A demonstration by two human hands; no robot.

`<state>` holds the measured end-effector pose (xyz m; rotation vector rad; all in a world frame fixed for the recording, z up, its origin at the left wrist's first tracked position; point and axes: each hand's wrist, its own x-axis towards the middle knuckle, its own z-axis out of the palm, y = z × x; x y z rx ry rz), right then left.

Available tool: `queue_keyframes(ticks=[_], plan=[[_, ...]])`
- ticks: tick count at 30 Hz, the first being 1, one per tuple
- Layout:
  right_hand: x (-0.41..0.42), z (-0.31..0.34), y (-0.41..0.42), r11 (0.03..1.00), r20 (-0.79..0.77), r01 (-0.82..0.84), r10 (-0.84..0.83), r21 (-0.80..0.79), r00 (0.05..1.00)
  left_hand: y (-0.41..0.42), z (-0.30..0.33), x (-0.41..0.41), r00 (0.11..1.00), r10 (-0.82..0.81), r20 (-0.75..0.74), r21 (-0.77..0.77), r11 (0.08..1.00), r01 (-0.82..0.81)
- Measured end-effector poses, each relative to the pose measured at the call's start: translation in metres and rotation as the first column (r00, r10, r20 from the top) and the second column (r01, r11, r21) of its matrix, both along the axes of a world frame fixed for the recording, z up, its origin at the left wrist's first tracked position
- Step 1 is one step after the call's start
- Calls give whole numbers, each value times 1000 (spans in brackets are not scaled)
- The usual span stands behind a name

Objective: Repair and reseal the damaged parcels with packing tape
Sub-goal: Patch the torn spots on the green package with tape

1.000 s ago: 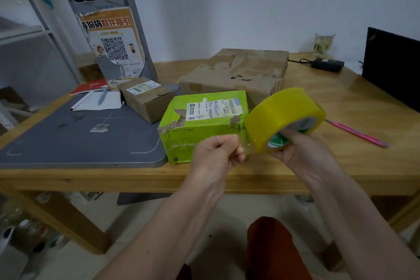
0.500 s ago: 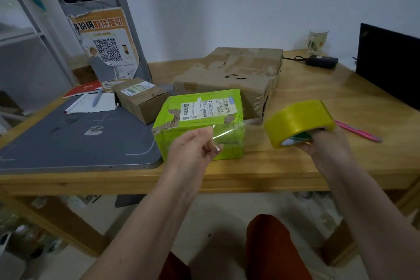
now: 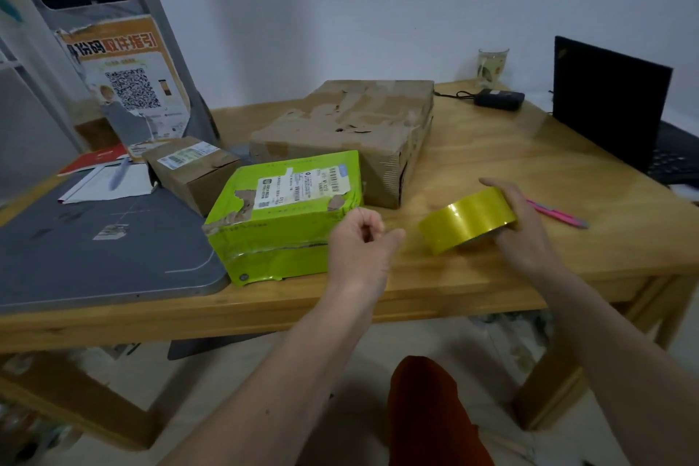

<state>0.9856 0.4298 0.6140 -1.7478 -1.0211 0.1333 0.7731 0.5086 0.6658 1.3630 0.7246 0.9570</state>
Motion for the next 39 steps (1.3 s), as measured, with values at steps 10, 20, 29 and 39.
queue_keyframes(ticks=[10,20,29,39], plan=[[-23,20,-48,845,333,-136,346,-518,877,2,-17,7,997,25,-73,168,986,-13],[5,30,-30,674,387,86,310,-734,868,7,-24,6,988,-11,-151,219,975,44],[-36,12,-21,869,540,42,268,-493,798,17,-42,-4,967,58,-247,316,948,24],[-26,37,2,780,468,64,306,-622,829,12,-55,-6,966,55,-252,329,944,32]])
